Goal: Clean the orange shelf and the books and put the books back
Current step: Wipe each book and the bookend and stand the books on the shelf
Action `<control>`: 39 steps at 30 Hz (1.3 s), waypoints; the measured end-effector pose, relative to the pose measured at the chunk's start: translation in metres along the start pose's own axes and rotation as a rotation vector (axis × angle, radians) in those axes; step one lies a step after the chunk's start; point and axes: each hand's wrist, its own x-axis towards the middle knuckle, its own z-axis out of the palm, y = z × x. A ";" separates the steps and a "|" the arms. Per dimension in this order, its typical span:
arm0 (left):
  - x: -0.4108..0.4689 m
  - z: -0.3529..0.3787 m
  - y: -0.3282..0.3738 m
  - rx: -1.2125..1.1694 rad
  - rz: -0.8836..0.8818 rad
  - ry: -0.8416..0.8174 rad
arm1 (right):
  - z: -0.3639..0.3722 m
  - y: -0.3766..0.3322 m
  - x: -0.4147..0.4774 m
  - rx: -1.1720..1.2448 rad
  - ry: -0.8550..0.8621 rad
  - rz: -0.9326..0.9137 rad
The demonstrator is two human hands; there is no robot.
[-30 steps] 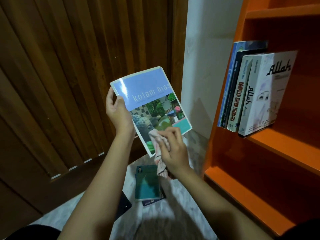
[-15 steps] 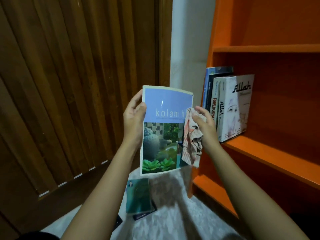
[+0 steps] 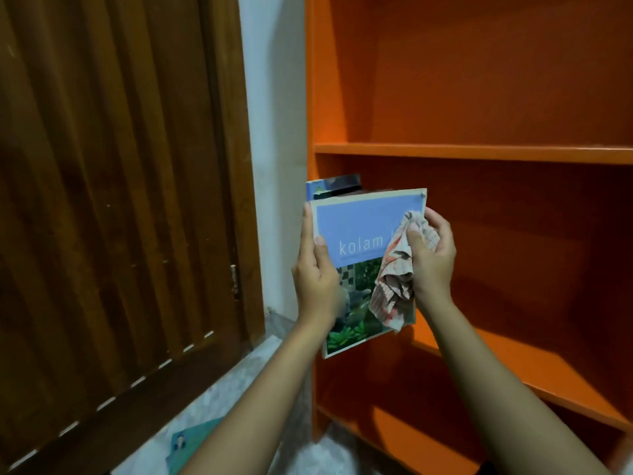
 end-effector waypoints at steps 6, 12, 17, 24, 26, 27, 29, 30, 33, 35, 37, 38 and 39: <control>-0.002 0.049 -0.034 0.138 0.053 -0.060 | -0.010 0.041 0.039 0.002 0.034 0.086; 0.014 0.076 -0.068 0.257 0.169 -0.064 | -0.005 0.079 0.064 0.076 0.057 0.147; 0.026 0.078 -0.085 0.408 0.143 -0.045 | 0.004 0.090 0.079 0.080 0.027 0.106; 0.036 0.077 -0.100 0.381 0.157 -0.059 | 0.012 0.110 0.071 0.055 -0.109 0.156; 0.037 0.078 -0.103 0.390 0.175 -0.045 | 0.014 0.116 0.067 0.035 -0.089 0.155; 0.037 0.079 -0.105 0.394 0.187 -0.033 | 0.015 0.117 0.066 0.025 -0.086 0.151; 0.038 0.081 -0.108 0.400 0.207 -0.003 | 0.017 0.120 0.067 0.005 -0.089 0.151; 0.038 0.082 -0.110 0.400 0.216 0.012 | 0.017 0.120 0.068 0.004 -0.092 0.149; 0.038 0.086 -0.114 0.404 0.230 0.050 | 0.017 0.118 0.073 0.008 -0.115 0.127; 0.038 0.088 -0.115 0.417 0.240 0.066 | 0.015 0.117 0.074 -0.001 -0.126 0.130; 0.037 0.088 -0.115 0.436 0.253 0.067 | 0.014 0.117 0.073 -0.007 -0.131 0.147; 0.037 0.087 -0.115 0.443 0.258 0.062 | 0.014 0.118 0.073 -0.013 -0.131 0.146; 0.038 0.086 -0.115 0.448 0.261 0.054 | 0.013 0.118 0.071 -0.022 -0.132 0.145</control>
